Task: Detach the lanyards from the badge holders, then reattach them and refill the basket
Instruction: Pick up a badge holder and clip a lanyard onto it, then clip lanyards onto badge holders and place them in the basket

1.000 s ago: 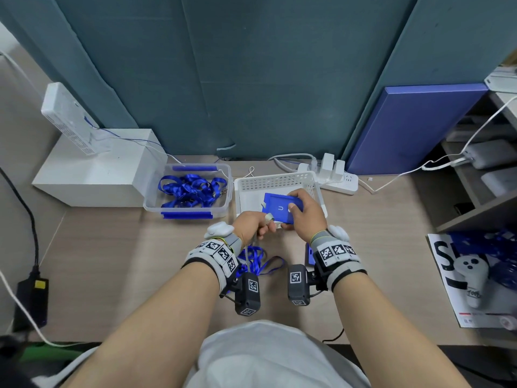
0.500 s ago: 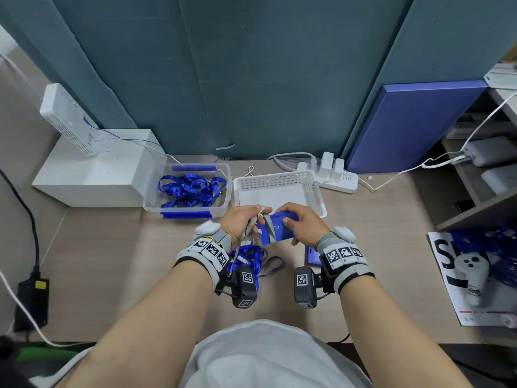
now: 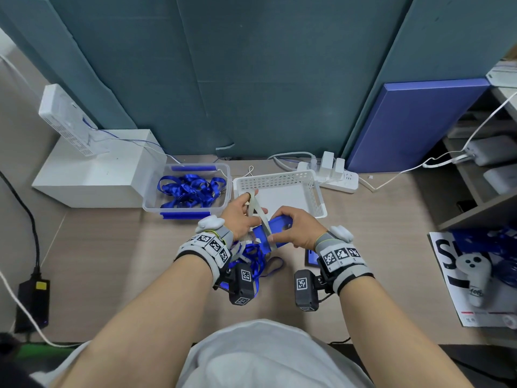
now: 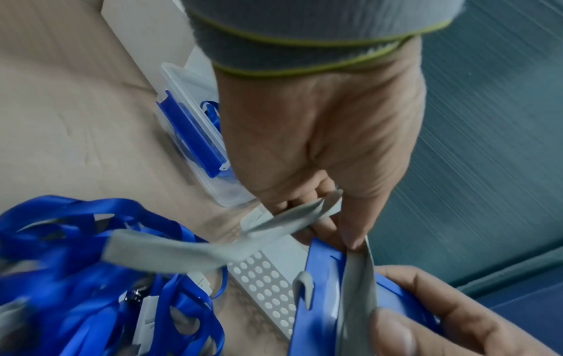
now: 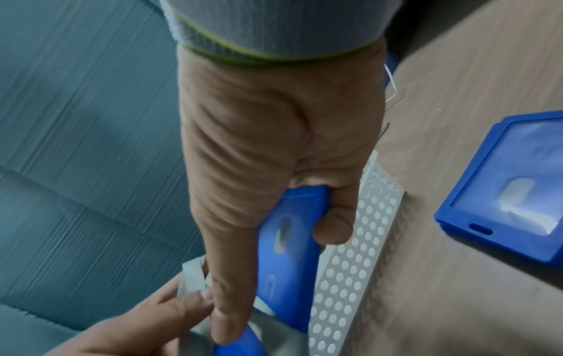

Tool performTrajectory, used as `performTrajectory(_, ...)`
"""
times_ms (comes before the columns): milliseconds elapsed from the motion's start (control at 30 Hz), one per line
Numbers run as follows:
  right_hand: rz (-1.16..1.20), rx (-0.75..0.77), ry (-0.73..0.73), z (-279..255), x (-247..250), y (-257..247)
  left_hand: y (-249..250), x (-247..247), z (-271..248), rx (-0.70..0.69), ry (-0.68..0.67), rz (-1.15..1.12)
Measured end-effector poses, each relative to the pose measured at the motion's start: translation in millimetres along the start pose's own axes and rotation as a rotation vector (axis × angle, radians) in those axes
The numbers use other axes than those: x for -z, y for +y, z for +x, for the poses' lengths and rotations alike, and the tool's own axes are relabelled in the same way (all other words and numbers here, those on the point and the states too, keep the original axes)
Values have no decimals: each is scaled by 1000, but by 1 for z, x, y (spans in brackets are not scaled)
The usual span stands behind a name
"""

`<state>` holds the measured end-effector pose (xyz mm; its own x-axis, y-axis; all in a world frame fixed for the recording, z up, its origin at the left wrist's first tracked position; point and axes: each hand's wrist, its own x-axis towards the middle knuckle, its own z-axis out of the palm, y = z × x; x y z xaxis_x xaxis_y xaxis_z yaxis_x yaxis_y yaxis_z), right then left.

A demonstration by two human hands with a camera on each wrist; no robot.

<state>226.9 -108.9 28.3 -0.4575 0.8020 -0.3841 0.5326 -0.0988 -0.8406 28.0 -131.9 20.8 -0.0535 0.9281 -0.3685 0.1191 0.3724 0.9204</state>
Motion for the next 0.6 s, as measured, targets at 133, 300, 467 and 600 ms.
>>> performTrajectory(133,-16,24,13,4,-3,4,3,3,7,-62,130,230)
performTrajectory(300,23,31,21,6,0,3,11,3,9,-8,270,159)
performTrajectory(467,-1,21,26,8,0,9,21,10,15,179,251,46)
performTrajectory(600,52,30,-3,8,-1,12,35,14,16,170,263,9)
